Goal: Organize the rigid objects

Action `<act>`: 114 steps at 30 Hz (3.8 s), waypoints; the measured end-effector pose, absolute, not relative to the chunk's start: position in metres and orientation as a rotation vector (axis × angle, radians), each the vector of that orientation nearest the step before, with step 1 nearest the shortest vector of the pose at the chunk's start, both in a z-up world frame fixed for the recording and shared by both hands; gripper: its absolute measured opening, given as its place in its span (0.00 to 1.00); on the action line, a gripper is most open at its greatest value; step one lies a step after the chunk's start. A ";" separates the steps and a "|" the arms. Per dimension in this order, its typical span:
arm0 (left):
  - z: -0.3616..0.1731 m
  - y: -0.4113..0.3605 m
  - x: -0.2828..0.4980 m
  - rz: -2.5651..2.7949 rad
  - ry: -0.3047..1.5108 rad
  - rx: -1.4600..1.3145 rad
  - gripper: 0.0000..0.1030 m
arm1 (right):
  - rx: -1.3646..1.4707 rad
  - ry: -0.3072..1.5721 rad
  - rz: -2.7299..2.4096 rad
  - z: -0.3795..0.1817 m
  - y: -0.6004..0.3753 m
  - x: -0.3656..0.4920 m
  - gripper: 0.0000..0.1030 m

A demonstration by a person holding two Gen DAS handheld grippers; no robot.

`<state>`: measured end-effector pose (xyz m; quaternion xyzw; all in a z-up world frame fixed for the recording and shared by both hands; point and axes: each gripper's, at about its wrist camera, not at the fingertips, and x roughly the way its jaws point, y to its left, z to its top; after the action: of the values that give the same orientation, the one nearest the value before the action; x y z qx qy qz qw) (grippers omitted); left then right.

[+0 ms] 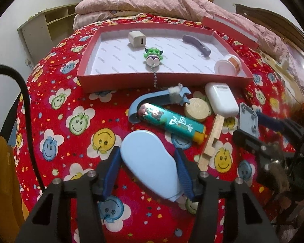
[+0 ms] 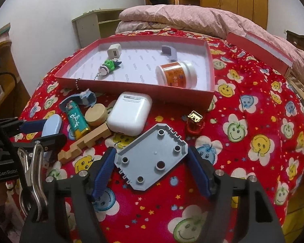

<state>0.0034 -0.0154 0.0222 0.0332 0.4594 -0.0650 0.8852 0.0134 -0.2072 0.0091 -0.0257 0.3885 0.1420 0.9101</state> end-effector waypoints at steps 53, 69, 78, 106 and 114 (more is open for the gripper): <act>0.089 -0.002 0.099 -0.099 0.841 0.000 0.54 | -0.006 0.681 0.352 0.082 -0.217 0.074 0.70; 0.064 -0.012 0.137 -0.088 0.867 -0.001 0.55 | -0.006 0.688 0.271 0.065 -0.217 0.131 0.70; 0.064 -0.018 0.143 -0.093 0.838 0.022 0.55 | -0.016 0.693 0.258 0.048 -0.216 0.144 0.70; 0.060 -0.030 0.145 -0.065 0.860 0.006 0.65 | 0.028 0.613 0.287 0.048 -0.218 0.135 0.75; 0.063 -0.027 0.141 -0.050 0.865 -0.004 0.65 | 0.039 0.549 0.317 0.055 -0.219 0.126 0.76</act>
<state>0.1410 -0.0274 0.0629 -0.0022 0.4189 -0.0242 0.9077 0.1262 -0.2187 0.0554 0.0190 0.2700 0.1560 0.9500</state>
